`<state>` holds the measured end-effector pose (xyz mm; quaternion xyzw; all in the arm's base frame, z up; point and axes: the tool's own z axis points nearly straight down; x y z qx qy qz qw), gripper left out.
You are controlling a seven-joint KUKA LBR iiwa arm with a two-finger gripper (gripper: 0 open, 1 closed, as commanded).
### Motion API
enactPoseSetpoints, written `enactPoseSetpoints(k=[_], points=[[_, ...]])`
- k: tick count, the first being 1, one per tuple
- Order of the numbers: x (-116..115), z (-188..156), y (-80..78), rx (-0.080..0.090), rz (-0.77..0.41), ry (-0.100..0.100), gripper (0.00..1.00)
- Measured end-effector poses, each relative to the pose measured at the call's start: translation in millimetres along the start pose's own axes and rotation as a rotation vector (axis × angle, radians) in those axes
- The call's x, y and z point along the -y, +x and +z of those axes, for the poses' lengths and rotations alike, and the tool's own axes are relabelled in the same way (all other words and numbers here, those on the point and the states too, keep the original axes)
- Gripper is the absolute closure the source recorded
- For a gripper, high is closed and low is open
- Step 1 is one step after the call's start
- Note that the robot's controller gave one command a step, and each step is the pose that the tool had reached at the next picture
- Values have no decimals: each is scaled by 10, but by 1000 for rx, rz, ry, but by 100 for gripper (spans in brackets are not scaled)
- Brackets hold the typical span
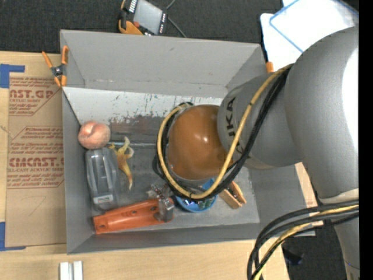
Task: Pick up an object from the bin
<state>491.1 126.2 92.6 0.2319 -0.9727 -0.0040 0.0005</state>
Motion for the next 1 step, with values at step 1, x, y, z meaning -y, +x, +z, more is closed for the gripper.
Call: enactPoseSetpoints(k=[1], points=[[16,-971,-28,7,0,2,100]])
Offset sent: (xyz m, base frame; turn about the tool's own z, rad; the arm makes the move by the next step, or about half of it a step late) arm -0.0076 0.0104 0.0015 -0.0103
